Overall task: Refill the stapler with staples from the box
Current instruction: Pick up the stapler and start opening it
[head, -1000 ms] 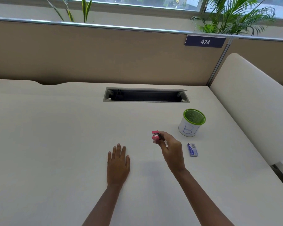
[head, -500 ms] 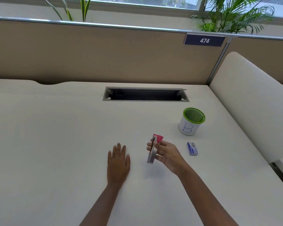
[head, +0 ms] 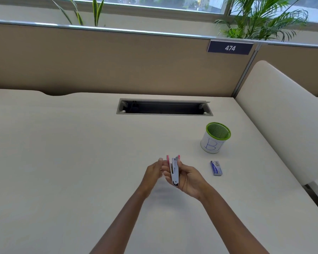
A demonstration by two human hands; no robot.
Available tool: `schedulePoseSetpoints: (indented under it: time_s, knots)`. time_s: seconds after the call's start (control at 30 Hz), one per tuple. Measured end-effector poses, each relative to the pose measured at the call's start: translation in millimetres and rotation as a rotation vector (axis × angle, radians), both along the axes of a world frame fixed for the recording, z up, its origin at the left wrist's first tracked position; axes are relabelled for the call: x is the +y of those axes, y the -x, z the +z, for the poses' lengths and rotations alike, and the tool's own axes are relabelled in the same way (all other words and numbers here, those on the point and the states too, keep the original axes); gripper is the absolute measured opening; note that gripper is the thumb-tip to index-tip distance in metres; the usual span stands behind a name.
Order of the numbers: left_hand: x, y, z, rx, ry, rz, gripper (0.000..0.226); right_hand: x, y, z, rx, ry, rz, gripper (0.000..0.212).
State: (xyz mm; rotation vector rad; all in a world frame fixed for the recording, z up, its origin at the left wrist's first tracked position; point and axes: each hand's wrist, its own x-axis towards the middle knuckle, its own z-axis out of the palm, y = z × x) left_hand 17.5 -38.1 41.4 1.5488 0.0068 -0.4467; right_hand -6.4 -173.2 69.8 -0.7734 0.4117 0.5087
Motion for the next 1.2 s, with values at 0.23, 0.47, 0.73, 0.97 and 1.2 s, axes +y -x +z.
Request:
schedulePoseSetpoints:
  time_s: [0.23,0.47,0.73,0.97,1.2]
  knots:
    - [-8,-1,1,0.275,0.487,-0.169,0.047,-2,-1,0,-0.009,0.175,0.057,0.044]
    - [-14,-9,-3,0.201,0.525,-0.035,0.031,-1,-2,3,-0.157,0.624,0.254,0.057]
    - [-17,-13,-2,0.149,0.487,0.092,0.023,-1,1,3,-0.239,0.791,0.248,0.046]
    - [-9,-14,-2,0.347,0.693,0.122,0.038,-4,1,0,-0.243,0.735,0.256,0.032]
    - [-7,-13,-6,0.448,0.760,0.168,0.051,-4,-1,-1,-0.272,0.753,0.268,0.029]
